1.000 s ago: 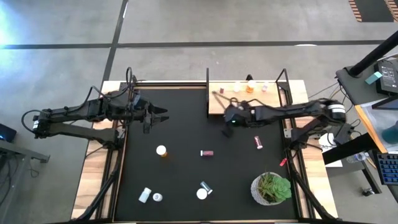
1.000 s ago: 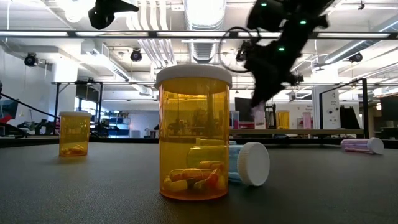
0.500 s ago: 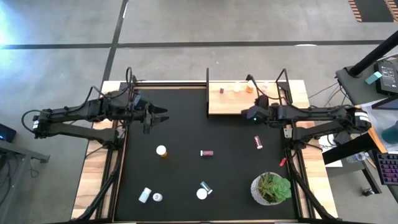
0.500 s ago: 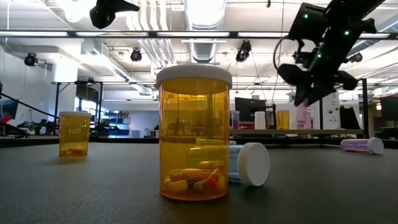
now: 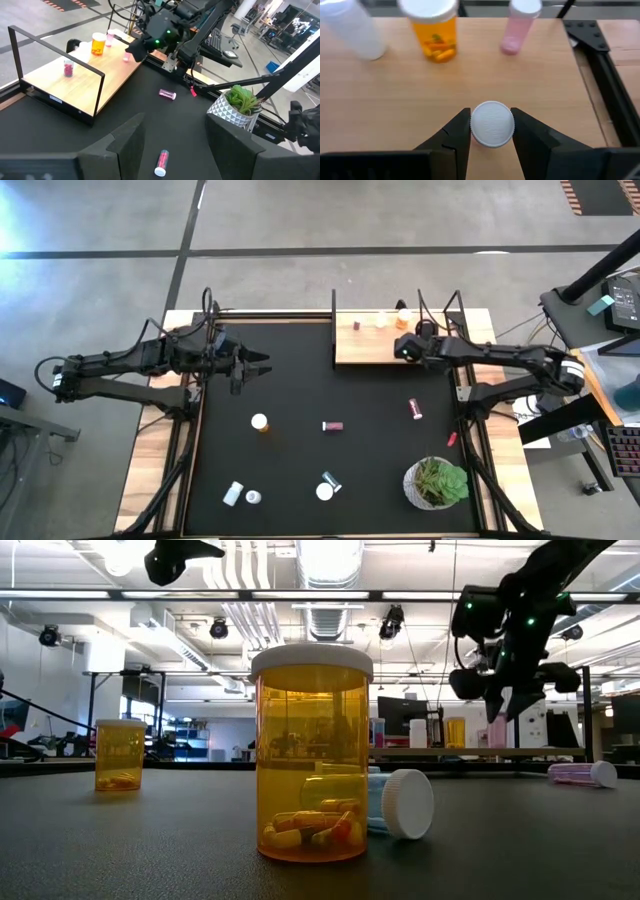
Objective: Pick and place medicine bottles onto shelf by color
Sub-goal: Put the left pink pill bottle on the shelf aligned with the other pink pill bottle
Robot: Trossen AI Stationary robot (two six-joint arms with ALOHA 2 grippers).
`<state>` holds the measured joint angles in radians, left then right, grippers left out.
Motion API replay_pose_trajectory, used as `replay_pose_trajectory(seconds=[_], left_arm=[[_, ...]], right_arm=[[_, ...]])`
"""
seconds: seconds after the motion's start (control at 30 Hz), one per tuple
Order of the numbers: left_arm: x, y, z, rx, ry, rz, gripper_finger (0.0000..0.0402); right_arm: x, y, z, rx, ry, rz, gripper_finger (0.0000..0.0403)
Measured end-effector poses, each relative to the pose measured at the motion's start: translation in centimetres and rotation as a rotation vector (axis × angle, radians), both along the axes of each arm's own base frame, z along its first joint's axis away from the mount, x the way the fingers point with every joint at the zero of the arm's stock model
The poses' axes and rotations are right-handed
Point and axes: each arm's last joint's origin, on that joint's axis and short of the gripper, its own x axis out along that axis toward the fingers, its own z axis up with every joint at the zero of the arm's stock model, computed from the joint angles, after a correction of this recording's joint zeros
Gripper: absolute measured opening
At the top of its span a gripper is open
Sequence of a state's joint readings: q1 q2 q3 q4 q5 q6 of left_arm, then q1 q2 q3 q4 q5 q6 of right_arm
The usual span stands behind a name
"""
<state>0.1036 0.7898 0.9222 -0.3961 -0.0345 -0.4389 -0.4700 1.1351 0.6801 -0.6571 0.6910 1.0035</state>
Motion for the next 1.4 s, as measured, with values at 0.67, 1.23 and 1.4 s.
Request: replay_pose_trajectory(seconds=[0.67, 1.23, 1.4], left_arm=[[0.0, 0.0, 0.0, 0.011, 0.004, 0.005, 0.019], [0.0, 0.2, 0.0, 0.023, 0.004, 0.048, 0.019], [0.0, 0.2, 0.0, 0.022, 0.003, 0.048, 0.019]], right_arm=[[-1.8, -3.3, -0.5, -0.005, 0.072, -0.141, 0.0121], [-1.7, -3.7, -0.4, -0.03, 0.066, -0.129, 0.0121], [-1.7, -3.7, -0.4, -0.033, 0.071, -0.125, 0.0121]])
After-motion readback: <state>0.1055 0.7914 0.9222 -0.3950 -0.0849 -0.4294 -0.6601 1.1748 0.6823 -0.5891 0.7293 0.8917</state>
